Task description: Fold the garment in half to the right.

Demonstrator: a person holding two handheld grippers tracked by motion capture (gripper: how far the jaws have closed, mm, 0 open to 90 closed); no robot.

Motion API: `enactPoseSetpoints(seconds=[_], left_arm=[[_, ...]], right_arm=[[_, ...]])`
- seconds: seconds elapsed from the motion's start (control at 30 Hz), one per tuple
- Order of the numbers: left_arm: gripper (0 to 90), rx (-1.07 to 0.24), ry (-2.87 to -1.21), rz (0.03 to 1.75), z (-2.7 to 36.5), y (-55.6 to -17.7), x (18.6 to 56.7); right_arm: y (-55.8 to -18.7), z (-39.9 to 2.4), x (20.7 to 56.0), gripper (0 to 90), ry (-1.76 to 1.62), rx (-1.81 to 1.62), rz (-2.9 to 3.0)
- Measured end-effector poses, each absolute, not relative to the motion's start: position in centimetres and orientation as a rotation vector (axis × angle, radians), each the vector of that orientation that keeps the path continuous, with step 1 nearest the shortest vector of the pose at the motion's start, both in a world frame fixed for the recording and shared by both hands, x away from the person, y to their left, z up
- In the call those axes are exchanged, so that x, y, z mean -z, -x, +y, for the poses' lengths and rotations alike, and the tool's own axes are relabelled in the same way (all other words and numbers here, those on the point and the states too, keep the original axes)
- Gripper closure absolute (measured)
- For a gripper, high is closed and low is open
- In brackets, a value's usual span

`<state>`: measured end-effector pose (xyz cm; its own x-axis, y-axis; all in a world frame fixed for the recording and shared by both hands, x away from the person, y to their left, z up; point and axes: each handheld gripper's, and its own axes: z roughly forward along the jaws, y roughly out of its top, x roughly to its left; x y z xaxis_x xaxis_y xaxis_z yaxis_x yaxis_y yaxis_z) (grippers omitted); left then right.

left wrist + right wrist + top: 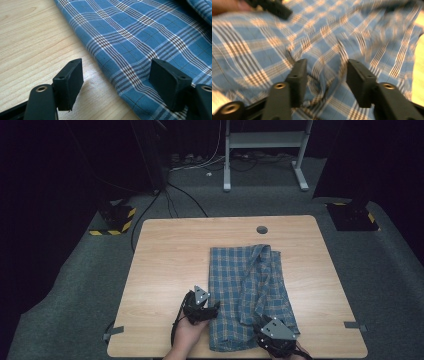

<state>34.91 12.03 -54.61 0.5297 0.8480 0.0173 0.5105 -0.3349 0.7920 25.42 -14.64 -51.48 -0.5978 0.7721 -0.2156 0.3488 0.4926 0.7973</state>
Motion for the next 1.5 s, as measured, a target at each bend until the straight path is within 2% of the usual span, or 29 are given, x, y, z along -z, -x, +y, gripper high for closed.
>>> enactPoseSetpoints(seconds=[0.23, 0.4, 0.47, 0.57, 0.6, 0.63, 0.67, 0.97, 1.5], left_arm=[[26.7, -0.558, -2.004, 1.106, 12.1, -34.9, 54.6], [26.7, -0.553, -2.004, 1.107, 12.1, -35.0, 54.6], [26.6, -0.549, -2.003, 1.110, 12.1, -35.0, 54.6], [26.5, -0.547, -2.003, 1.110, 12.1, -35.0, 54.6], [26.5, -0.547, -2.003, 1.110, 12.1, -35.0, 54.6], [26.5, -0.545, -2.002, 1.109, 12.2, -35.0, 54.6], [26.5, -0.546, -2.005, 1.109, 12.2, -35.0, 54.6], [26.5, -0.557, -2.004, 1.105, 12.1, -34.9, 54.6], [25.3, -0.558, -2.008, 1.100, 12.0, -34.9, 54.6]], right_arm=[[-26.1, -12.5, 50.6, 42.8, -0.867, -1.027, 2.169], [-27.2, -10.5, 51.4, 45.0, -0.824, -0.990, 2.232], [-27.8, -9.9, 52.2, 49.8, -0.834, -0.941, 2.267], [-28.3, -10.0, 53.1, 70.5, -0.849, -0.891, 2.294], [-28.3, -10.0, 53.1, 70.5, -0.849, -0.891, 2.294], [-28.1, -10.4, 53.1, 80.1, -0.850, -0.887, 2.283], [-28.0, -10.6, 53.1, 81.3, -0.844, -0.888, 2.275], [-26.4, -14.7, 51.7, 82.2, -0.921, -0.912, 2.182], [-25.4, -21.6, 53.3, 82.0, -1.147, -0.887, 2.118]])
